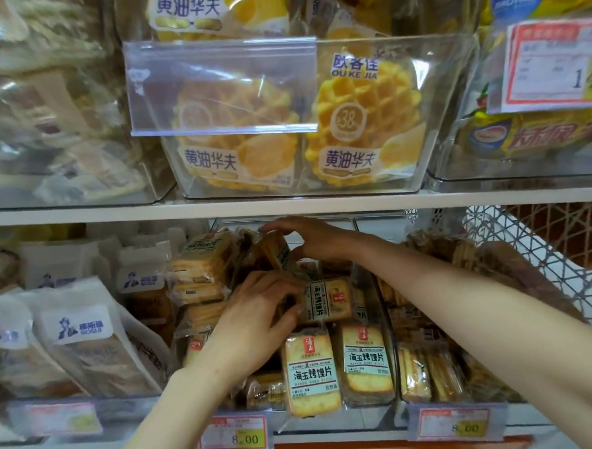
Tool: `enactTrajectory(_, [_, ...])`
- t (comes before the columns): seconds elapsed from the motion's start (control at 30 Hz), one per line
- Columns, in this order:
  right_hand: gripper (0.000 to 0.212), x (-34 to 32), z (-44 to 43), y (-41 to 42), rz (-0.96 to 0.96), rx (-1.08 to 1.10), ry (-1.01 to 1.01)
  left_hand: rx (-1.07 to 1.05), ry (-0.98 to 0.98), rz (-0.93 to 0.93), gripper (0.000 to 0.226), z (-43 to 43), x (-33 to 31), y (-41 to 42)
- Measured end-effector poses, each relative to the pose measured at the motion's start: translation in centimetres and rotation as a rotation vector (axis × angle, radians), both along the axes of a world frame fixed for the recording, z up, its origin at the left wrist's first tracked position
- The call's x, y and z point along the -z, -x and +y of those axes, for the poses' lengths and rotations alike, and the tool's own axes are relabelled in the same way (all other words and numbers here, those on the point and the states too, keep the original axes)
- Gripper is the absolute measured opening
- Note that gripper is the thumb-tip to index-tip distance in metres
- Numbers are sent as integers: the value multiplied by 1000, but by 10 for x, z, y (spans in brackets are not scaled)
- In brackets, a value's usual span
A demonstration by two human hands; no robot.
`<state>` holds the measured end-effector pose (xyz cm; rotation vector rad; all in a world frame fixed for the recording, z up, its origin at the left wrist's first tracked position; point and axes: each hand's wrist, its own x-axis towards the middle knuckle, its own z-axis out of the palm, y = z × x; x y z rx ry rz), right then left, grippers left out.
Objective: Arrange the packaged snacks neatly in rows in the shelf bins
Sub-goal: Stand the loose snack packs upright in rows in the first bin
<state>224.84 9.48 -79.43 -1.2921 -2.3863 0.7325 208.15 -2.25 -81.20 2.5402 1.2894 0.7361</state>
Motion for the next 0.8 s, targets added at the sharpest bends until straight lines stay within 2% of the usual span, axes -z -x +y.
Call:
enactTrajectory(0.1, [56,3,10,1,29,71,13,1,1,18,69,1,2,0])
enactTrajectory(0.27, [38,-4,11,-8,54,66,74,9,-12,14,63,2,3,0])
enactTrajectory(0.37, [30,-5,16,-21,180,136,176,9,-12,16,63,2,3,0])
enactTrajectory(0.43, [41,-3,23,-31,327,197,218,4,-9,28,65,2,3,0])
enactTrajectory(0.47, [45,-5,21,-34,377,239,207,1,-7,30,65,2,3,0])
enactTrajectory(0.53, [30,-7,17,-38,428,295,147,-6,-12,30,66,2,3,-1])
enactTrajectory(0.6, [30,-8,7,-34,510,300,130,-11,-12,40,67,2,3,-2])
enactTrajectory(0.67, [38,2,10,-28,454,337,58,-17,-14,41,67,3,4,-2])
enactTrajectory(0.73, [27,12,17,-26,252,382,-47,-17,-20,37,66,3,5,-2])
enactTrajectory(0.8, [22,15,22,-29,168,411,-62,-15,-23,41,65,4,6,-2])
